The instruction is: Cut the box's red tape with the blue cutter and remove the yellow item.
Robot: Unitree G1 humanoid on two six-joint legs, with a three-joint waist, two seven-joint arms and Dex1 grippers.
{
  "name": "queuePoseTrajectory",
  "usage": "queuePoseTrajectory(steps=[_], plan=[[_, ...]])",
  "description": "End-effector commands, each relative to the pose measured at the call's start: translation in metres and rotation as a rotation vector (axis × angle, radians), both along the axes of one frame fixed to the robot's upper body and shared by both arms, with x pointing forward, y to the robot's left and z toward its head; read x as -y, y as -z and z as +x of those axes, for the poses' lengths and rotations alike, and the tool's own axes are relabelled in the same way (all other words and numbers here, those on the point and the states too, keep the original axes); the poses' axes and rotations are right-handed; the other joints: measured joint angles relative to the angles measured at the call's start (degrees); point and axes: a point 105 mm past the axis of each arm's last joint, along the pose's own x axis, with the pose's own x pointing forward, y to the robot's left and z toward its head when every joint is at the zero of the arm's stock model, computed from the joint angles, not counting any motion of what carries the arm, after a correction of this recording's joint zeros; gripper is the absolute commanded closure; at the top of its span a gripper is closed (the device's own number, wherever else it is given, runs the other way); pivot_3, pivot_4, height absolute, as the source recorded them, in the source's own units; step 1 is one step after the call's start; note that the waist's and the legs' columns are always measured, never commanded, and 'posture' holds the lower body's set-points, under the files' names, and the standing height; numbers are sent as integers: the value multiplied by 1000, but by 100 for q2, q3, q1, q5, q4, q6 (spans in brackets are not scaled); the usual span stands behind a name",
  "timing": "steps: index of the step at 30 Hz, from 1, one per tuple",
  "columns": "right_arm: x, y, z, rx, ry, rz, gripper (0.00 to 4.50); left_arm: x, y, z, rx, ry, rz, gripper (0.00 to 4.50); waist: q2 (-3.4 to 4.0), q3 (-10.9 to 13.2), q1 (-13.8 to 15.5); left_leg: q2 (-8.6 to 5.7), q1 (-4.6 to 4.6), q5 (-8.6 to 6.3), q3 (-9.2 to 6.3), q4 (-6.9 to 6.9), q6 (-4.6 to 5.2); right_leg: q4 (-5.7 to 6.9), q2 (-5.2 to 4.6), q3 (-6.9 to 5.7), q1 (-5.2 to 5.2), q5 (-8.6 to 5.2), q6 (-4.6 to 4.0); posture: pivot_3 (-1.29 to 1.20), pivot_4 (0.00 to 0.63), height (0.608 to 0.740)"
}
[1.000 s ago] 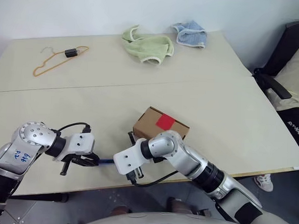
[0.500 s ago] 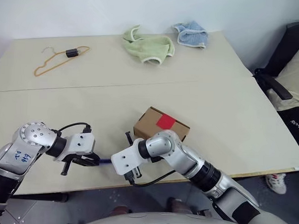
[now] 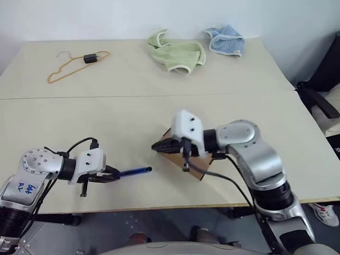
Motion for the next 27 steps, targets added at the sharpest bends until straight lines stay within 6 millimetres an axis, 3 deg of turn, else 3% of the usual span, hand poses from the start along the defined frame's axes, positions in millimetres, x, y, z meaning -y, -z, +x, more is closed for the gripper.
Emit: queuePoseTrajectory(steps=[1,8,12,16,27], plan=[[18,-38,3,-40,72,83,3866,0,-44,32,309,-83,-129,4090,-8,6,0,0,-5,1,0,1,-1,0,0,0,-6,1,0,0,150,740],[42,-86,26,-108,244,161,1472,10,-96,56,661,-63,-241,4090,-19,8,-108,1,-8,-6,17,0,2,-14,1,-8,-15,5,2,0,150,740],[47,-110,31,-126,279,198,122,21,-110,62,762,-16,-253,4090,-21,8,-155,0,-14,-6,18,0,3,-20,1,-10,-17,7,7,0,150,740],[45,-119,34,-147,298,189,25,38,-114,68,808,46,-255,4090,-22,8,-160,1,-13,-6,19,0,3,-22,1,-10,-15,9,9,0,150,740],[22,-110,37,-224,284,162,25,68,-119,77,913,128,-255,4090,-22,9,-170,1,-16,-6,20,0,3,-23,1,-11,-17,10,11,0,150,740]])
